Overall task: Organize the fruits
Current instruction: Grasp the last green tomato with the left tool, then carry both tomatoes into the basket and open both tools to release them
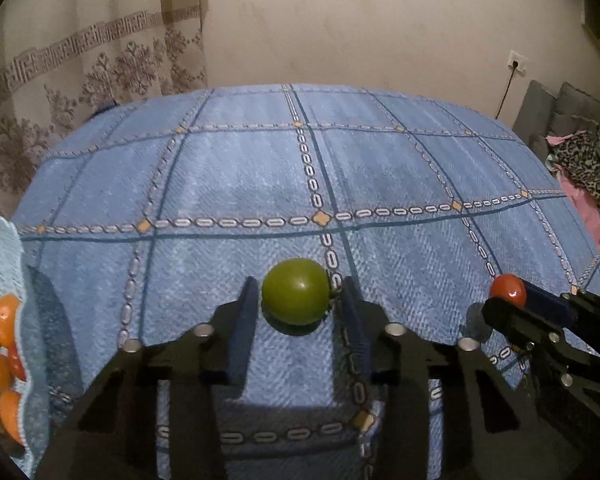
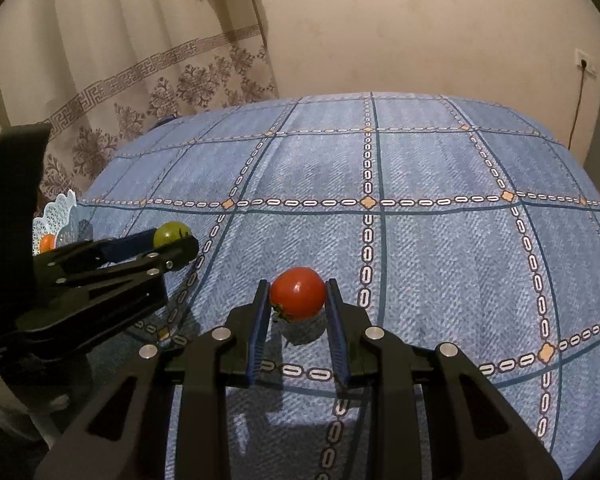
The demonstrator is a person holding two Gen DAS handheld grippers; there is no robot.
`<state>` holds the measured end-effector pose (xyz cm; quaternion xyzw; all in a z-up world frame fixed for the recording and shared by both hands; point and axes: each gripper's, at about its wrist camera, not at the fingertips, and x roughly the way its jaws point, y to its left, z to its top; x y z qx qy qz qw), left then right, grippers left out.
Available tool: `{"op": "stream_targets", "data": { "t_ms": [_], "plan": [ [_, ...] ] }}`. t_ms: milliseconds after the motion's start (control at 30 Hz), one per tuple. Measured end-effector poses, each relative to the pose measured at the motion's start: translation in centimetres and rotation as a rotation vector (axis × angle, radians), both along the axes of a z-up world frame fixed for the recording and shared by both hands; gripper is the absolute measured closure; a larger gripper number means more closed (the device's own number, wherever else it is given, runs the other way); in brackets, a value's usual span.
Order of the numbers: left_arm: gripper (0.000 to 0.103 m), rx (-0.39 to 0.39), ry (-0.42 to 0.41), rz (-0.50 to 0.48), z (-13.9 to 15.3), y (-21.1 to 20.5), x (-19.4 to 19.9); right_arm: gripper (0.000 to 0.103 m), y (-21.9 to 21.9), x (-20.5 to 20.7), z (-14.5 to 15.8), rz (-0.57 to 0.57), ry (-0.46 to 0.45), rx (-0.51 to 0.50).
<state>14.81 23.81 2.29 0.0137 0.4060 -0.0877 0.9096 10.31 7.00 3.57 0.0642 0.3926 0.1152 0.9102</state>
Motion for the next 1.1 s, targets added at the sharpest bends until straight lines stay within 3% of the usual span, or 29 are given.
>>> {"op": "stream_targets", "data": {
  "t_ms": [400, 833, 1100],
  "plan": [
    [0.063, -0.002, -0.027, 0.013, 0.6, 0.1, -0.9, 0.075, 0.3, -0.2, -0.1, 0.007, -0.014, 0.000],
    [0.063, 0.050, -0.119, 0.079, 2.7, 0.2, -4.9, 0.075, 0.1, -0.9, 0.9, 0.006, -0.054, 0.020],
    [0.063, 0.028, -0.141, 0.107, 3.4, 1.0, -7.1, 0.075, 0.2, -1.5, 1.7, 0.013, -0.082, 0.030]
  ]
}}
